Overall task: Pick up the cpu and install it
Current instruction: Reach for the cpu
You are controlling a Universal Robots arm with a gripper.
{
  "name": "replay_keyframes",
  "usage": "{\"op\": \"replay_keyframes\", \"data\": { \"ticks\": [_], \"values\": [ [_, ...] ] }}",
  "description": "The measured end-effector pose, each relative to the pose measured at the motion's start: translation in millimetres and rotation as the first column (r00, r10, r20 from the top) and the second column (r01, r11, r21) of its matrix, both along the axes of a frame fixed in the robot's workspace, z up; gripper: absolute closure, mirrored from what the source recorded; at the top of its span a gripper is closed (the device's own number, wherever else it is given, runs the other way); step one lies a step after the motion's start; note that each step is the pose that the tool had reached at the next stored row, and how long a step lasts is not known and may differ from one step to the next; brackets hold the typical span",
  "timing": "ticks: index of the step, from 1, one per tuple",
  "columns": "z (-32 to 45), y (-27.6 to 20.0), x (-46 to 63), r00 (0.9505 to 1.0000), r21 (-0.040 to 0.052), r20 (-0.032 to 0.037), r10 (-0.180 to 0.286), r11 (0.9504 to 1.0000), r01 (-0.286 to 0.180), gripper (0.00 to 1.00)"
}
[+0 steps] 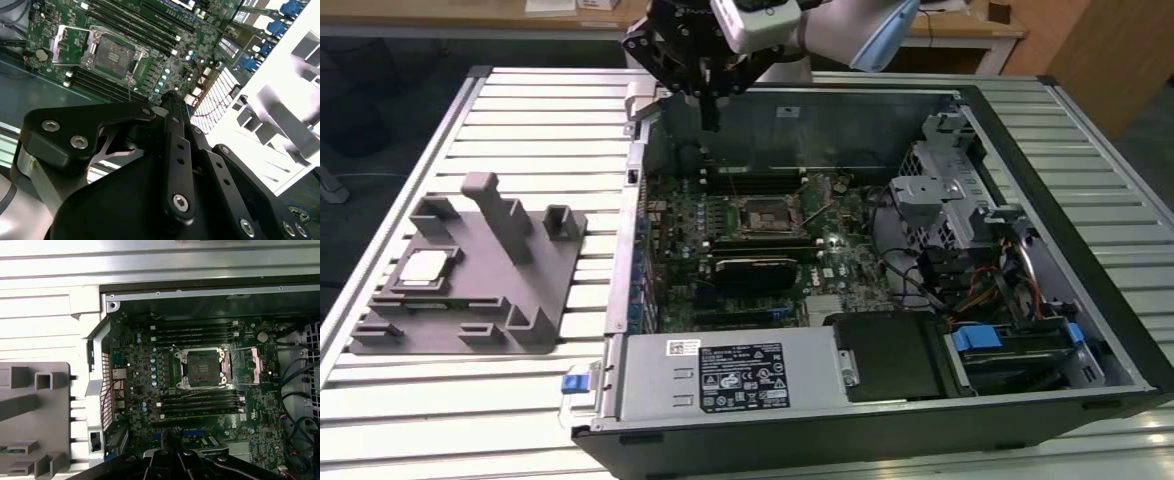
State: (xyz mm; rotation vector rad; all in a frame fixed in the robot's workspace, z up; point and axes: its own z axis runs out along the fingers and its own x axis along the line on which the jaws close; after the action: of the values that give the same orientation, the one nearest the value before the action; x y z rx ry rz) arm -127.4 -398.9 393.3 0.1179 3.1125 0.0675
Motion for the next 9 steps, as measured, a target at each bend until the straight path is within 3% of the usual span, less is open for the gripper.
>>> {"op": "replay_keyframes", "data": {
  "ticks": [9],
  "values": [
    [-0.3, 0.0, -14.8, 1.0000, 0.0000, 0.0000, 0.000, 1.0000, 0.000, 0.89]
  ]
}}
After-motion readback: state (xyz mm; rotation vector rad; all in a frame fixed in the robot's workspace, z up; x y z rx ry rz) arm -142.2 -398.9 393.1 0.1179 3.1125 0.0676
